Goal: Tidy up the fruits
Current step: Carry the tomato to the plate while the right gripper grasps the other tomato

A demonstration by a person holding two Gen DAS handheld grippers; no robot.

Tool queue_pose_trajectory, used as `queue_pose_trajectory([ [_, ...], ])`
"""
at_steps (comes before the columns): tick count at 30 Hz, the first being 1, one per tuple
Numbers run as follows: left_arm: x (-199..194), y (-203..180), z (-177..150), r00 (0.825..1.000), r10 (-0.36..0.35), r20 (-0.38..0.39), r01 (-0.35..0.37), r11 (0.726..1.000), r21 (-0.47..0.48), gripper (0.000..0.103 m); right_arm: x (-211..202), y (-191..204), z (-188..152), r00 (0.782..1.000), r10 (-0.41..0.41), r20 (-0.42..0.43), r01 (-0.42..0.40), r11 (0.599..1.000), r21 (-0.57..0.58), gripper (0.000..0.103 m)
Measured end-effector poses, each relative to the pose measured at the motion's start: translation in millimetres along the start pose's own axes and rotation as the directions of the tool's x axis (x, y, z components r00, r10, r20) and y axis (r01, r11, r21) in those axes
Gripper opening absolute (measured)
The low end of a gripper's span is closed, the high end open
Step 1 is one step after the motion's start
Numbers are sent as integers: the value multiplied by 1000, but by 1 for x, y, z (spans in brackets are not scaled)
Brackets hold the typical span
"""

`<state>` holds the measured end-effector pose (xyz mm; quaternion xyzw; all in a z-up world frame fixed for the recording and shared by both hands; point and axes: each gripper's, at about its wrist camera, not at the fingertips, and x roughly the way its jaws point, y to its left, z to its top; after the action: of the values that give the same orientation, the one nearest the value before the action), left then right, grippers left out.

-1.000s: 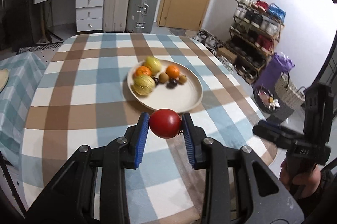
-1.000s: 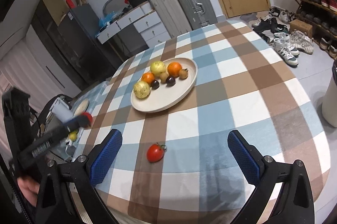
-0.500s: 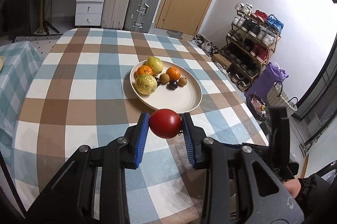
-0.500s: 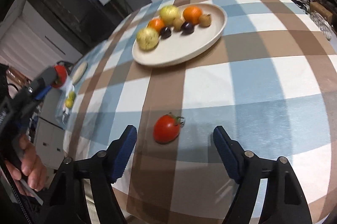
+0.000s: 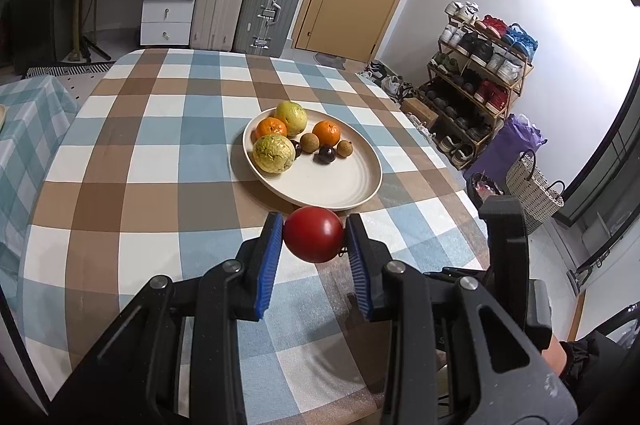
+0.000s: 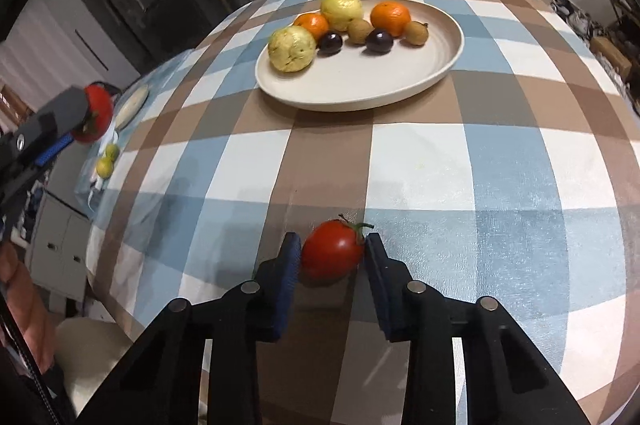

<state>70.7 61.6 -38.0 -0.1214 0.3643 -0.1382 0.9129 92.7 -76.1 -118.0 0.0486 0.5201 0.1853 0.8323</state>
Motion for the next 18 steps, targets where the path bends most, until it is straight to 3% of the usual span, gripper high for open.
queue_pose_trajectory([
  [3, 4, -2, -2, 1000, 10, -11, -10, 1000, 12, 29, -3, 0, -1, 1000, -10, 10, 10, 1000, -10, 33],
  [10, 23, -13, 2, 998, 36, -57, -33, 998, 54, 29, -21, -16, 4, 997, 49, 61, -52, 997, 50, 33],
  [14, 40, -25, 15, 997, 48, -62, -42, 994, 100, 29, -32, -24, 13, 992, 78, 100, -84, 995, 56, 33],
  [18, 65, -30, 33, 996, 27, -90, -19, 996, 88, 29, -39, -39, 25, 985, 107, 136, -119, 989, 85, 33],
])
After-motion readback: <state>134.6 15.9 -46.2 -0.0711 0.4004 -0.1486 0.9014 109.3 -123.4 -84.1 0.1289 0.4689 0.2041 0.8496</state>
